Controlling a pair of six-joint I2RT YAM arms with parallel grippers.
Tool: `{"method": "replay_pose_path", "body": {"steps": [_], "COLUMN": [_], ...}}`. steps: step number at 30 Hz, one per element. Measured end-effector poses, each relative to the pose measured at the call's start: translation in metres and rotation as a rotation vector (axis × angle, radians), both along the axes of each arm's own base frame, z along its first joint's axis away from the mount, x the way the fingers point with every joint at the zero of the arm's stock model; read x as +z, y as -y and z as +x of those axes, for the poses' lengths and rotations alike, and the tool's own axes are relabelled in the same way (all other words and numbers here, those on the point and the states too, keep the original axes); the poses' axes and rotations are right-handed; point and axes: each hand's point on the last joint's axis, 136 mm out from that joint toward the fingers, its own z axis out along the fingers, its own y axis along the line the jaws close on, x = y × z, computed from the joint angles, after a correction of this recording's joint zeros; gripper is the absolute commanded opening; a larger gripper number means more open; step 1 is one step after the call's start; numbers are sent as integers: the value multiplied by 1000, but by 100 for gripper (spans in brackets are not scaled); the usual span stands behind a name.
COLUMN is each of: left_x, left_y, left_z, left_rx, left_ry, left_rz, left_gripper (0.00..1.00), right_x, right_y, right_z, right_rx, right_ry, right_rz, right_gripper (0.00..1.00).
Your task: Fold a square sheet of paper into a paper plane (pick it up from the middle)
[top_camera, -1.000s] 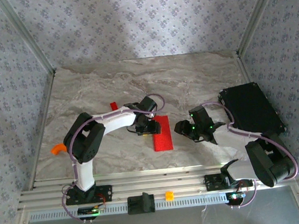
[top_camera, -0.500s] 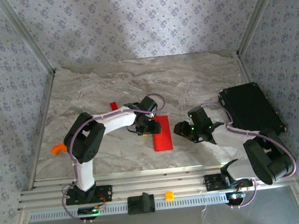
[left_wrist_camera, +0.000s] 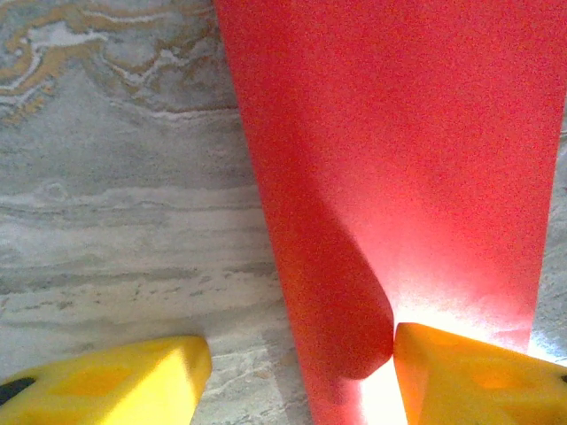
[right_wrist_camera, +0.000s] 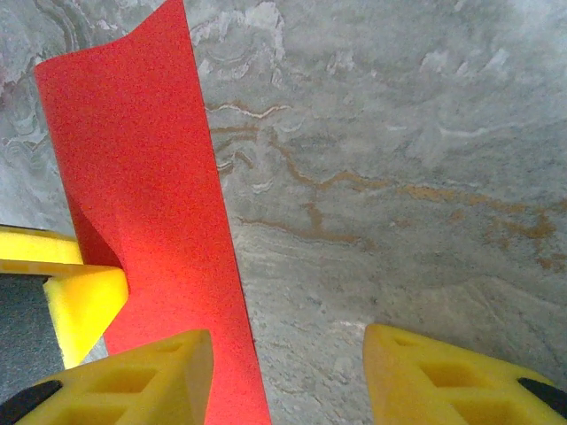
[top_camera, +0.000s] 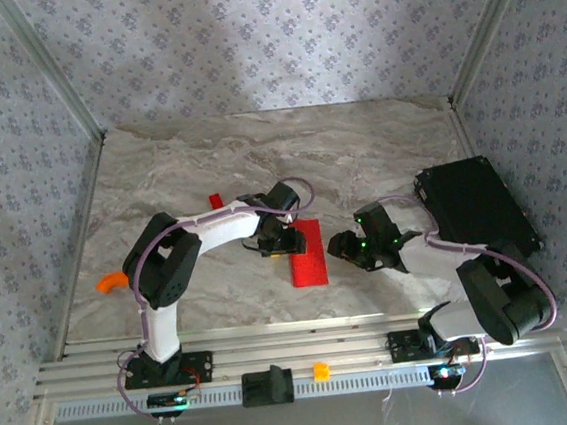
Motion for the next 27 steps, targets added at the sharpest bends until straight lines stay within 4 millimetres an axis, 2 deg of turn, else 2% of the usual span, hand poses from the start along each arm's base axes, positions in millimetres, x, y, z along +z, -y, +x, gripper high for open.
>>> {"method": "replay_pose_path", "body": {"steps": [10, 27], "left_x": [-1, -1], "left_y": [-2, -1], "left_z": [0, 1], "left_rx": [6, 5], "left_ry": [-2, -1], "left_rz": [9, 10], "left_gripper": [56, 59], "right_x": [1, 1], "right_y": [-4, -4], "right_z": [1, 1], "right_rx": [10, 11], "right_ry": [5, 4], "right_rz": [2, 2], "right_gripper": [50, 51]}}
